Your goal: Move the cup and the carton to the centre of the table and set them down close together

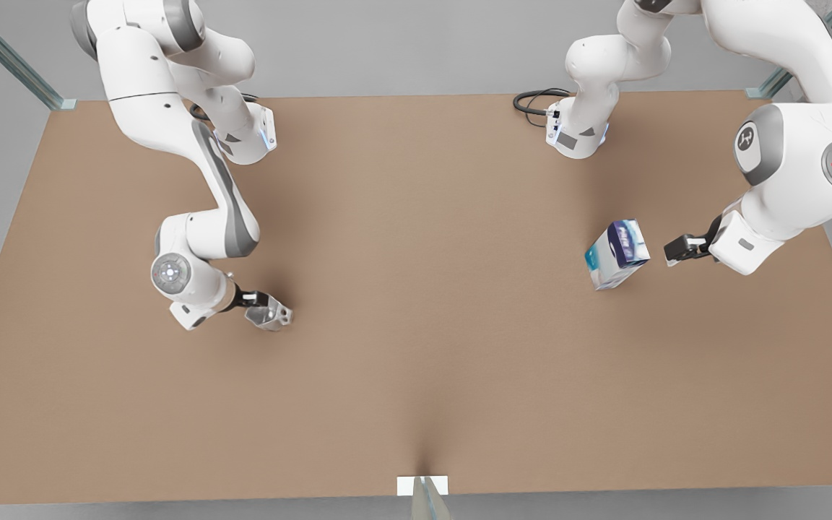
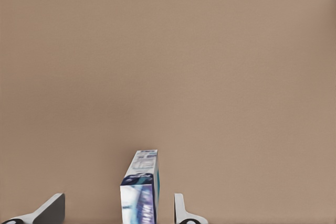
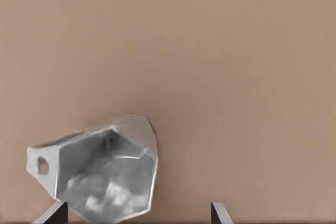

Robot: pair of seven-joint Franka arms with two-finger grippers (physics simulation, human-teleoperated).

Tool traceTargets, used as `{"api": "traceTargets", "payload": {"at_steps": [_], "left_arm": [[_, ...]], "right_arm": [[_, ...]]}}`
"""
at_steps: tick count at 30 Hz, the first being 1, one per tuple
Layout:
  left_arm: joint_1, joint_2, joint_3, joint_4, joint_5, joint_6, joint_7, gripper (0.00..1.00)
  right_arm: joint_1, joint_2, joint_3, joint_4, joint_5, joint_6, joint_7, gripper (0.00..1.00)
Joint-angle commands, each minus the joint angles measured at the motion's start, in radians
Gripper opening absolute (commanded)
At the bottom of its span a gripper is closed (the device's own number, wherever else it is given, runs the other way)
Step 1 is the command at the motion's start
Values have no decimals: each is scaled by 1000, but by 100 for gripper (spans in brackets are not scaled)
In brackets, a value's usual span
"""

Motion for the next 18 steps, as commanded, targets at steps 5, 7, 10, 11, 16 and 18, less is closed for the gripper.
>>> {"api": "traceTargets", "payload": {"at_steps": [5, 7, 10, 11, 16, 18], "left_arm": [[0, 0, -2, 0, 0, 0, 0, 100], [0, 0, -2, 0, 0, 0, 0, 100], [0, 1, -2, 0, 0, 0, 0, 100], [0, 1, -2, 0, 0, 0, 0, 100], [0, 1, -3, 0, 0, 0, 0, 100], [0, 1, -2, 0, 0, 0, 0, 100]], "right_arm": [[6, 17, 0, 0, 17, 21, 0, 100], [4, 32, 0, 0, 17, 44, -2, 100], [-6, 46, 0, 2, 15, 72, -15, 100], [-8, 51, 0, 2, 15, 74, -17, 100], [-20, 75, 0, 3, 14, 106, -21, 100], [-20, 78, 0, 0, 14, 107, -21, 100]]}}
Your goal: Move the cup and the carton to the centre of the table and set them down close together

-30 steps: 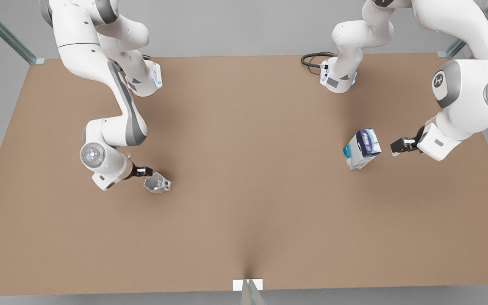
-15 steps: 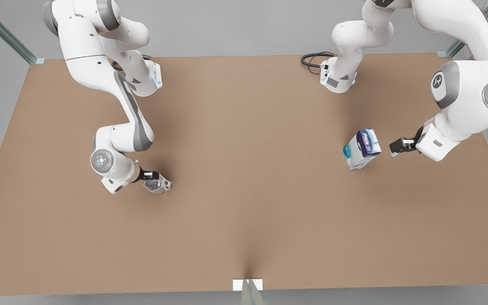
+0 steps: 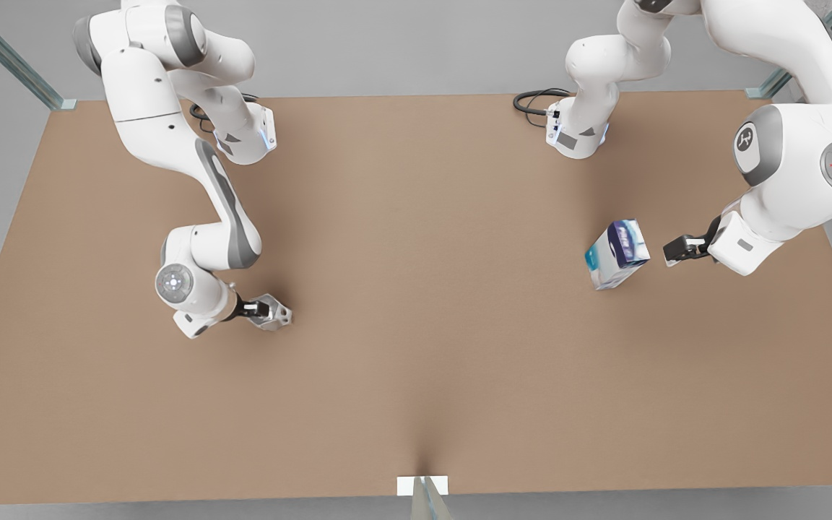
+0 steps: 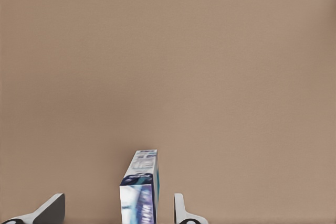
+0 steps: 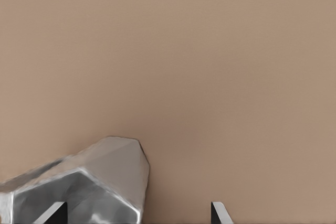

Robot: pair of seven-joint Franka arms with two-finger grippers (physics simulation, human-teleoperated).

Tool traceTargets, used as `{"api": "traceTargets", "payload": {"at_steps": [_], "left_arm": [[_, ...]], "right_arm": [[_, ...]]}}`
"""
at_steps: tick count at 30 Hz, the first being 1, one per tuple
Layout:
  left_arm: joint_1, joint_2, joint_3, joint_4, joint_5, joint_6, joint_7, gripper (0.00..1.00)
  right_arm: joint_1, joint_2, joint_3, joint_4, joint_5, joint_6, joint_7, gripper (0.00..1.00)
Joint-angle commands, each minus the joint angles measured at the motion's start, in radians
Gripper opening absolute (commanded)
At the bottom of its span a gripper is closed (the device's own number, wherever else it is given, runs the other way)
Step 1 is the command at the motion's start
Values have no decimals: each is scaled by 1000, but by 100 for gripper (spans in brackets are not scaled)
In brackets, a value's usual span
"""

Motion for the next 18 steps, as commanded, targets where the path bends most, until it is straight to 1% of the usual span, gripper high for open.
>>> {"api": "traceTargets", "payload": {"at_steps": [1, 15, 16, 17, 18], "left_arm": [[1, 1, 0, 0, 0, 0, 0, 100], [1, 15, 0, 0, -1, 0, -2, 100], [1, 15, 0, 0, -1, 0, -2, 100], [0, 15, 0, 2, -1, 0, -2, 100], [1, 15, 0, 2, -1, 0, -3, 100]], "right_arm": [[0, 0, 0, -1, 1, 0, 0, 100], [3, 58, 0, -14, -2, -5, -2, 100], [6, 58, 0, -14, 0, -8, -2, 96], [9, 58, 0, -14, -2, -11, 2, 68], [12, 58, 0, -11, 0, -12, 3, 33]]}}
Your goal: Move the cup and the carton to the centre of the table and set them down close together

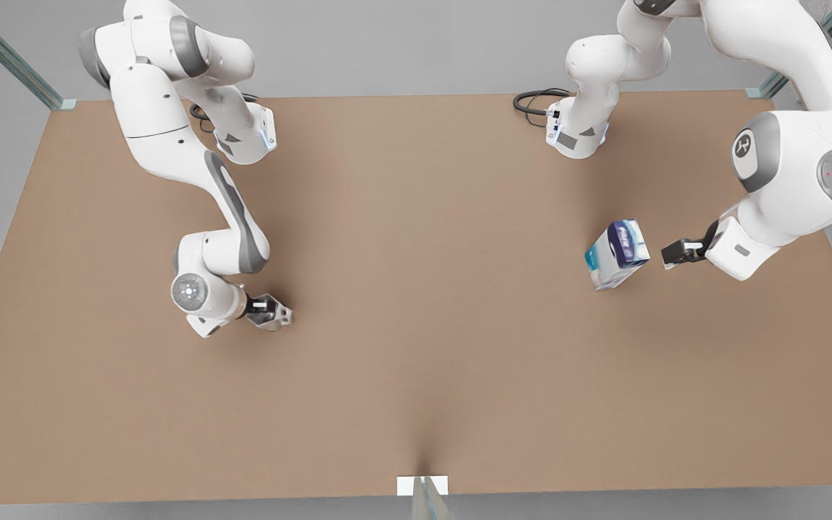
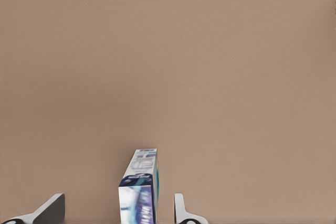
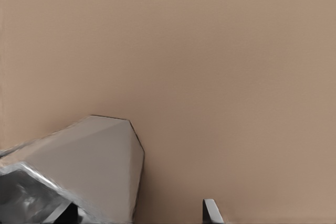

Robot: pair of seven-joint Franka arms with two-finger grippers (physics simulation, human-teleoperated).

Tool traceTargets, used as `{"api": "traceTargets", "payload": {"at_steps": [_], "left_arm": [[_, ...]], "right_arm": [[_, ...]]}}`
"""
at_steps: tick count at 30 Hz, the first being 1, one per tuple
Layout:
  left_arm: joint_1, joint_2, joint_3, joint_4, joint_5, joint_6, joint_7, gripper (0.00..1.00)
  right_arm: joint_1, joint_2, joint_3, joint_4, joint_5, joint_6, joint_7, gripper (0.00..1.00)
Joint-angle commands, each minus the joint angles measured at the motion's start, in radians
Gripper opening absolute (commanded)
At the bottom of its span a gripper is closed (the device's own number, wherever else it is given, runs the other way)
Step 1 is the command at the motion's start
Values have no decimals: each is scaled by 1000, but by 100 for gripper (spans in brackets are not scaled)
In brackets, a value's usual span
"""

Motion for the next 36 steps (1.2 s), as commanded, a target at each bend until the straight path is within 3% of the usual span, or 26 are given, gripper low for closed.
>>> {"api": "traceTargets", "payload": {"at_steps": [1, 11, 16, 23, 36], "left_arm": [[0, 0, 0, 1, 1, 0, 0, 100], [1, 8, 0, 1, -2, 0, 1, 100], [1, 8, 0, 1, -2, 0, 0, 100], [1, 8, 0, 1, -2, 0, -2, 100], [1, 11, -3, 1, -2, -25, -6, 100]], "right_arm": [[1, 0, 0, 3, 0, -9, 1, 21], [8, -3, 0, 23, -2, -43, -5, 21], [28, -11, 2, 114, -6, -153, -26, 21], [49, -23, 46, 143, -5, -175, -20, 21], [259, -11, 52, 325, 52, -221, 143, 21]]}}
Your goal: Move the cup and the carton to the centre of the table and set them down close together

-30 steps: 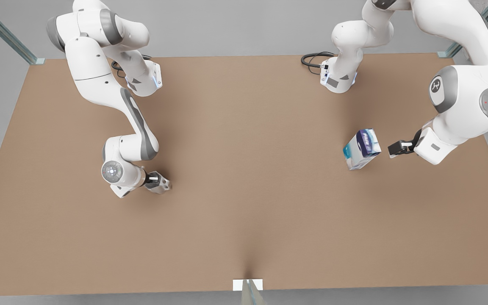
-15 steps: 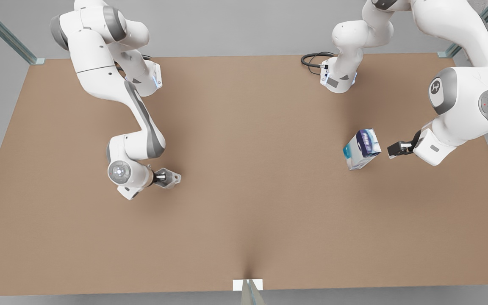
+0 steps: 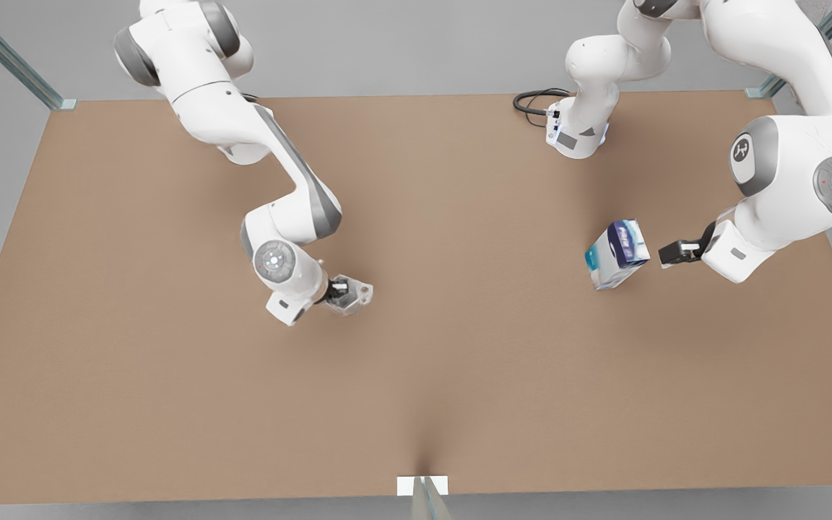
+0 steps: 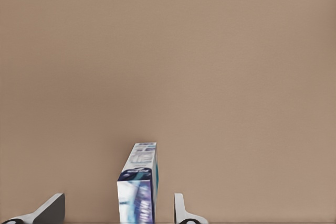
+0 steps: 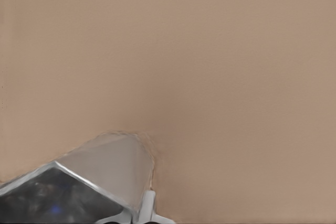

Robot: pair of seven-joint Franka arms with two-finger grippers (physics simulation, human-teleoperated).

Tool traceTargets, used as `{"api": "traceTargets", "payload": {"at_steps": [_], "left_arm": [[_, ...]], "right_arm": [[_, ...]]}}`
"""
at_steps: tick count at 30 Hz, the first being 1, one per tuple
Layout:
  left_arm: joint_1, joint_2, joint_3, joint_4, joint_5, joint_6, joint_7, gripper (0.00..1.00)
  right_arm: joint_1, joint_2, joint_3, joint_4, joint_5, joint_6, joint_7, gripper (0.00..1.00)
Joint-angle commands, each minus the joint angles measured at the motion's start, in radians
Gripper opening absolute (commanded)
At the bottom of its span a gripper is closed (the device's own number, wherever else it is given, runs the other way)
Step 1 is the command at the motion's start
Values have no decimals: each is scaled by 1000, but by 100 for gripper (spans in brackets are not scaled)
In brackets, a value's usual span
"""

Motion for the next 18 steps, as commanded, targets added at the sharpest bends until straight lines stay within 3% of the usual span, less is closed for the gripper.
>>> {"api": "traceTargets", "payload": {"at_steps": [1, 8, 10, 11, 14, 18], "left_arm": [[-1, 0, 0, 0, 0, 0, 0, 100], [-1, 5, 0, 0, 0, -5, 0, 100], [-1, 5, 0, 0, 0, -5, 0, 100], [-1, 5, 0, 0, 0, -5, -1, 100], [-1, 5, 0, 0, 0, -5, -1, 100], [-1, 5, -2, 0, 0, -5, 0, 100]], "right_arm": [[5, 2, 0, 3, -3, -1, 16, 21], [103, 180, -8, 260, -14, -35, 148, 21], [112, 295, -9, 492, -15, -171, 148, 21], [149, 391, -61, 671, -14, -283, 145, 21], [168, 565, -85, 903, -12, -374, 142, 21], [168, 612, -88, 948, -12, -320, 121, 21]]}}
